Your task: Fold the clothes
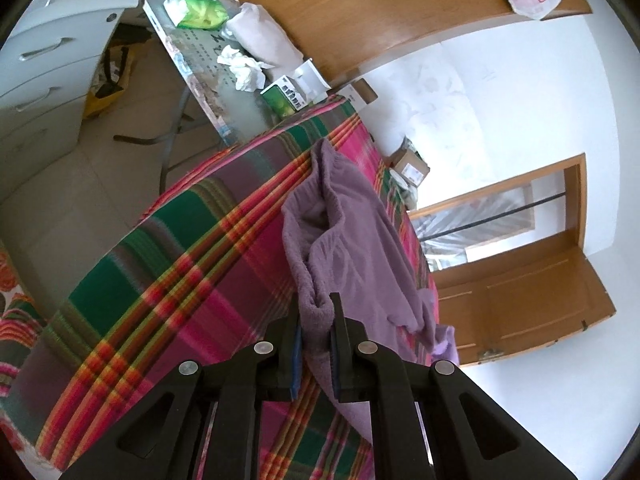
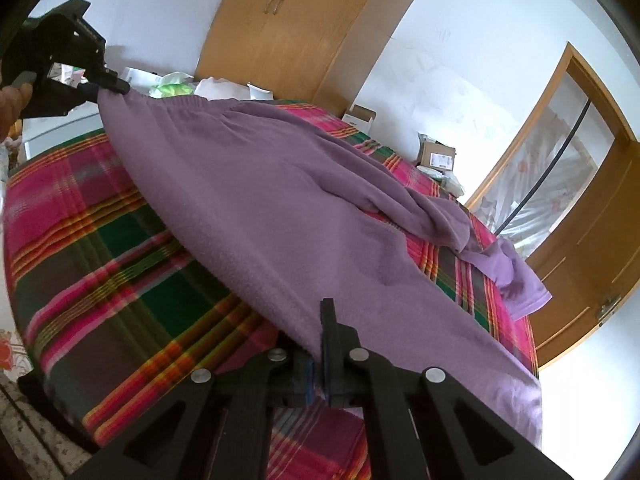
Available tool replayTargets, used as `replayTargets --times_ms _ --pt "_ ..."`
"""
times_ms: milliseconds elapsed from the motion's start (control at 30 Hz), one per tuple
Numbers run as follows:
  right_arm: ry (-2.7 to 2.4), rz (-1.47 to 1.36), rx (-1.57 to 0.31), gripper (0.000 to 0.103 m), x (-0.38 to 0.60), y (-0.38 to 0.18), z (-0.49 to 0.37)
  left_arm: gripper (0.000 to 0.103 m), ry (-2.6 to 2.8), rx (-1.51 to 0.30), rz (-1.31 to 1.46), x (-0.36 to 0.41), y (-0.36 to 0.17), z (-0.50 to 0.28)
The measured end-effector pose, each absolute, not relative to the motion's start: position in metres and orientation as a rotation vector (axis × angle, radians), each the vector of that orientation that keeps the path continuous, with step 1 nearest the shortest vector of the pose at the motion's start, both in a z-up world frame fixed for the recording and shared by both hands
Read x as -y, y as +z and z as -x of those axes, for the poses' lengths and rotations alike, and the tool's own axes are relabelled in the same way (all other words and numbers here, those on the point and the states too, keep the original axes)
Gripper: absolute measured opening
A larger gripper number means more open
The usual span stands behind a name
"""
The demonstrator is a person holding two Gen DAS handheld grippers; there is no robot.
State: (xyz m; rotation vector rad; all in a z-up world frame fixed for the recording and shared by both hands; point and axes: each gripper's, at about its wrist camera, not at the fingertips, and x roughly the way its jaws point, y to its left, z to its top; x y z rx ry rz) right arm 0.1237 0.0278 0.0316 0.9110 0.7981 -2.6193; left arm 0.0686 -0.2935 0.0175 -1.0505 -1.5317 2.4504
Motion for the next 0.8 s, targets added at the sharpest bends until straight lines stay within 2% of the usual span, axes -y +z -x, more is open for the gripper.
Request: replayTargets --times_ms 433,633,800 --pt "-2.573 -0.993 -0.816 0.003 -0.021 0.007 -0.129 0.011 2.454 1.572 1.165 0.300 -0.017 -0.099" --pt "-2.547 -1.039 -0.769 0.009 -0.022 0.003 -0.127 0.011 2.472 1.560 1.204 0.301 -0.025 -0.098" --pt "-2.493 -1.079 -0.650 0.015 -0.033 0.010 -0.128 0.012 2.481 1.511 1.264 0.298 -0.027 -0.096"
